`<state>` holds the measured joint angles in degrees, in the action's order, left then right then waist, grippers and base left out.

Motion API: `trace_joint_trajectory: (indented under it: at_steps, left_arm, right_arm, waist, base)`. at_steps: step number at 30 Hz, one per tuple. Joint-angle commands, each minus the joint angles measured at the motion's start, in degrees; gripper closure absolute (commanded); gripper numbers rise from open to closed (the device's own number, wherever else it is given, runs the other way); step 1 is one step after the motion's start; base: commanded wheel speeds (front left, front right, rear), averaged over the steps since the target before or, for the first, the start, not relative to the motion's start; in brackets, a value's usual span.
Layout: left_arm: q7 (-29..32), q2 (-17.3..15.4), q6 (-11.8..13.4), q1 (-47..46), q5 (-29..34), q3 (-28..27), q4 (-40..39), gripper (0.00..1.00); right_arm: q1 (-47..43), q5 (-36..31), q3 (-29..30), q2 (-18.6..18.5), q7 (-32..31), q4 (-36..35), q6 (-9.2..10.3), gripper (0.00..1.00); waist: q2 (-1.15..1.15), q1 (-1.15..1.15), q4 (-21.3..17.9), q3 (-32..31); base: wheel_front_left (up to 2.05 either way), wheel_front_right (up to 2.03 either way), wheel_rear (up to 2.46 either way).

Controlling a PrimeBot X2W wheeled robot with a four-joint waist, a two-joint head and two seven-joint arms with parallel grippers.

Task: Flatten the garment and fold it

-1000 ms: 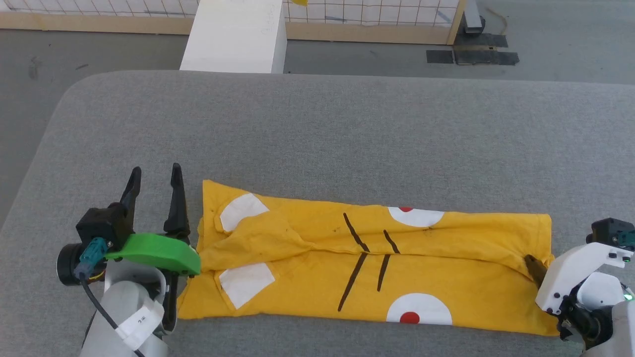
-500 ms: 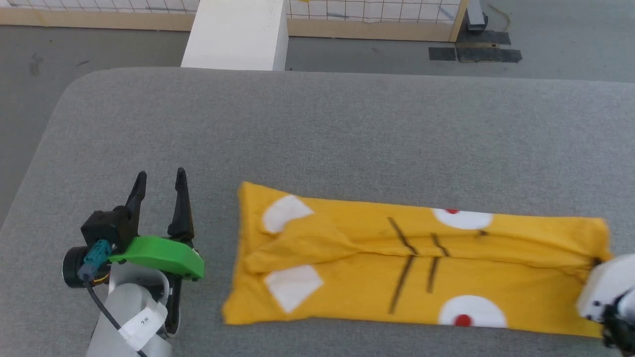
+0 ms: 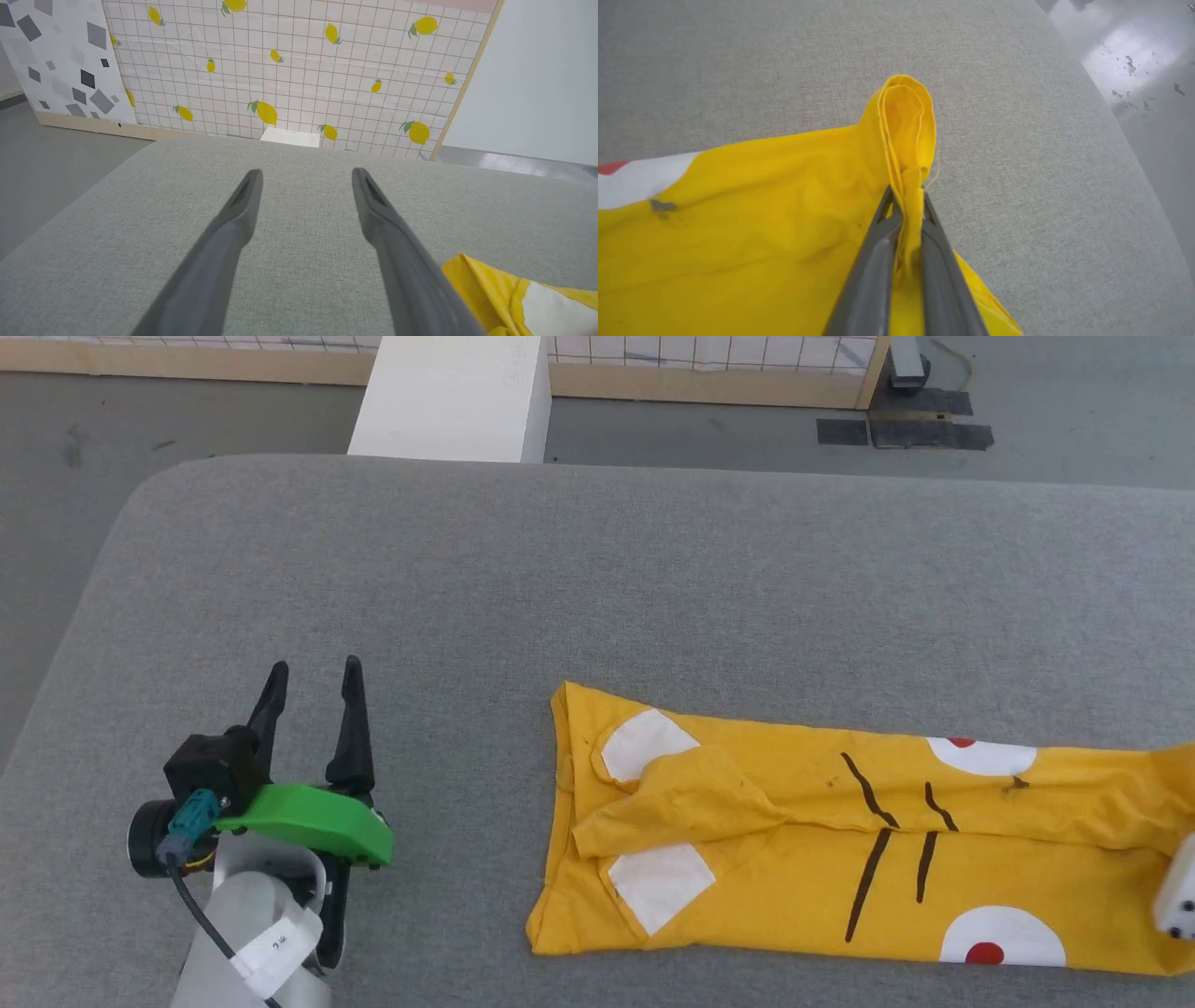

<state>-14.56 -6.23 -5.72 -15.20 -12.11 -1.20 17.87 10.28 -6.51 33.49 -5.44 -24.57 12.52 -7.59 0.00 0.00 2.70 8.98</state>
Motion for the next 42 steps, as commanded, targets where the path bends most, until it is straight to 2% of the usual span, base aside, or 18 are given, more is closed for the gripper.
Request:
trace_joint_trajectory:
  at_steps: [1, 2, 3, 8, 9, 12, 18, 21, 22, 25, 30, 37, 38, 39, 40, 42]
  left_arm:
    - [-0.43, 0.28, -0.41, 0.27, 0.40, -0.15, 0.13, 0.00]
    - [-0.43, 0.31, -0.47, 0.33, 0.47, -0.17, 0.16, 0.00]
    - [-0.43, 0.39, -0.66, 0.41, 0.74, -0.18, 0.19, 0.00]
    - [-0.43, 0.54, -0.87, -0.01, 0.97, -0.22, 0.05, 0.00]
    - [-0.44, 0.68, -0.97, -0.42, 1.09, -0.16, -0.05, 0.00]
    - [-0.44, 0.76, -1.06, -0.85, 1.09, -0.31, -0.12, 0.00]
    - [-0.44, 1.25, -1.22, -1.87, 1.11, -0.17, -0.27, 0.00]
    - [-0.44, 1.42, -1.31, -2.31, 1.10, -0.17, -0.30, 0.00]
    - [-0.44, 1.53, -1.36, -2.67, 1.10, -0.16, -0.29, 0.00]
    - [-0.44, 1.78, -1.42, -3.09, 1.11, -0.04, -0.35, 0.00]
    - [-0.44, 2.26, -1.50, -3.73, 1.08, 0.22, -0.35, 0.00]
    - [-0.44, 2.68, -1.57, -4.25, 1.15, 0.04, -0.16, 0.00]
    - [-0.44, 2.72, -1.58, -4.26, 1.17, 0.02, -0.09, 0.00]
    - [-0.44, 2.76, -1.59, -4.25, 1.20, -0.01, 0.00, 0.00]
    - [-0.44, 2.79, -1.60, -4.22, 1.22, -0.04, 0.08, 0.00]
    - [-0.44, 2.83, -1.62, -4.05, 1.28, -0.14, 0.27, 0.00]
  right_arm:
    - [-1.52, 1.41, -2.44, 0.34, -1.94, -2.24, 0.10, 1.00]
    - [-2.35, 2.42, -4.31, 0.48, -3.55, -4.11, 0.10, 1.00]
    - [-5.70, 6.88, -11.46, 0.93, -10.64, -12.97, 0.10, 1.00]
    - [-10.21, 12.76, -24.57, 1.20, -21.79, -30.92, 0.10, 1.00]
    - [-10.16, 14.13, -33.51, 0.19, -25.69, -38.02, 0.10, 1.00]
    - [-7.72, 14.87, -41.36, -0.10, -26.79, -39.44, 0.10, 1.00]
    - [0.28, 15.72, -52.73, 0.92, -24.18, -30.86, 0.10, 1.00]
    - [4.43, 16.13, -55.92, 1.79, -21.22, -23.83, 0.10, 1.00]
    - [6.90, 16.74, -57.22, 2.21, -19.04, -18.98, 0.10, 1.00]
    - [10.28, 17.68, -58.85, 2.48, -15.63, -11.98, 0.10, 1.00]
    - [15.20, 22.97, -62.43, 2.54, -11.18, -1.38, 0.10, 1.00]
    - [19.92, 28.44, -67.19, 2.55, -8.65, 9.68, 0.10, 1.00]
    - [20.23, 29.17, -67.64, 2.56, -8.32, 10.52, 0.10, 0.62]
    - [20.53, 30.17, -68.40, 2.56, -7.88, 11.22, 0.10, 0.07]
    - [20.64, 31.15, -68.84, 2.56, -7.52, 11.61, 0.10, 0.00]
    - [20.86, 33.43, -69.61, 2.56, -5.96, 11.48, 0.10, 0.00]
  waist:
    - [0.00, 0.00, 0.04, -0.17]
    - [0.00, 0.00, 0.04, -0.26]
    - [0.00, 0.00, 0.01, -0.43]
    - [0.00, 0.00, 0.26, -0.31]
    - [0.00, 0.00, 0.61, 0.13]
    - [0.00, 0.00, 0.96, 0.66]
    - [0.00, 0.00, 2.64, 2.17]
    - [0.00, 0.00, 3.47, 2.99]
    - [0.00, 0.00, 3.97, 3.53]
    - [0.00, 0.00, 4.71, 4.21]
    - [0.00, 0.00, 5.79, 5.32]
    - [0.00, 0.00, 6.12, 6.05]
    - [0.00, 0.00, 6.09, 6.02]
    - [0.00, 0.00, 6.04, 5.95]
    - [0.00, 0.00, 5.98, 5.86]
    - [0.00, 0.00, 5.72, 5.49]
  base:
    - [0.00, 0.00, 0.00]
    - [0.00, 0.00, 0.00]
    - [0.00, 0.00, 0.00]
    - [0.00, 0.00, 0.00]
    - [0.00, 0.00, 0.00]
    - [0.00, 0.00, 0.00]
    - [0.00, 0.00, 0.00]
    - [0.00, 0.00, 0.00]
    - [0.00, 0.00, 0.00]
    - [0.00, 0.00, 0.00]
    - [0.00, 0.00, 0.00]
    - [0.00, 0.00, 0.00]
    - [0.00, 0.00, 0.00]
    - [0.00, 0.00, 0.00]
    - [0.00, 0.00, 0.00]
    - [0.00, 0.00, 0.00]
